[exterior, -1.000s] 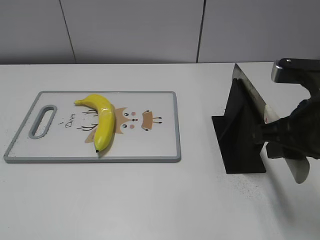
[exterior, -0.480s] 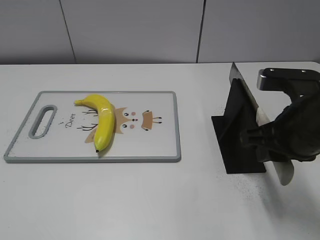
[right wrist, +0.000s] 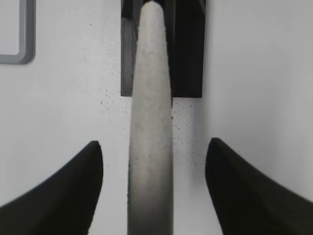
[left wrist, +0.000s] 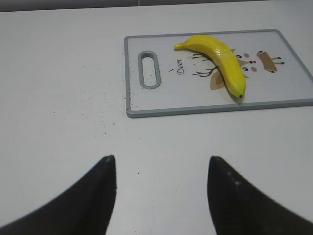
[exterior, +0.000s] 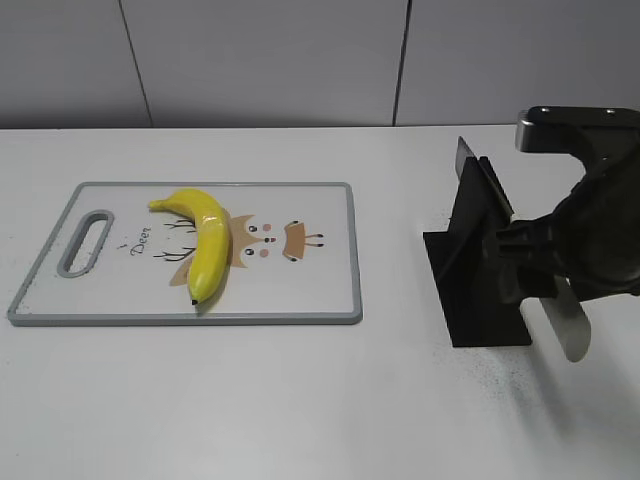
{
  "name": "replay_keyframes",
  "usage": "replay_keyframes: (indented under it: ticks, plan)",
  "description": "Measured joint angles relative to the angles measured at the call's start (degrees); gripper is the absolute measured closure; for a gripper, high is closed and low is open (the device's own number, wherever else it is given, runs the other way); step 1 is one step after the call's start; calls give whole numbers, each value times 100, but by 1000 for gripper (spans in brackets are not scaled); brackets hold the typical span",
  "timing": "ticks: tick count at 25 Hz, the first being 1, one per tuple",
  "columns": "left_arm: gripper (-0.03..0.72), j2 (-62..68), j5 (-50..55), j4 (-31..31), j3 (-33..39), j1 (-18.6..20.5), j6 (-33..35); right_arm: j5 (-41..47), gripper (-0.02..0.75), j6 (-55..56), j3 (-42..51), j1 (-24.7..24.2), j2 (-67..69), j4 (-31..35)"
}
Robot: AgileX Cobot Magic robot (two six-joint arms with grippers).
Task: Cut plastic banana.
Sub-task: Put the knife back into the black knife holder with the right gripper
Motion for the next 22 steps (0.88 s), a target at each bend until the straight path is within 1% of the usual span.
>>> replay_keyframes:
  ticks: [3, 7, 13, 16, 19, 22]
  plan:
    - [104, 0, 0, 0, 0, 0, 0, 159, 196, -21, -40, 0, -56, -6]
    - [102, 0, 0, 0, 0, 0, 0, 344, 188, -180, -152, 0, -523, -19]
    - [98, 0, 0, 0, 0, 0, 0, 520, 187, -831, -209, 0, -1912, -31]
    - [98, 0, 0, 0, 0, 0, 0, 848, 187, -1322, -206, 0, -2639, 33]
    - [98, 0, 0, 0, 0, 0, 0, 1160, 187, -1926, 30, 0, -3341, 162]
    - [98, 0, 0, 0, 0, 0, 0, 1268, 187, -2390, 558, 0, -4090, 186]
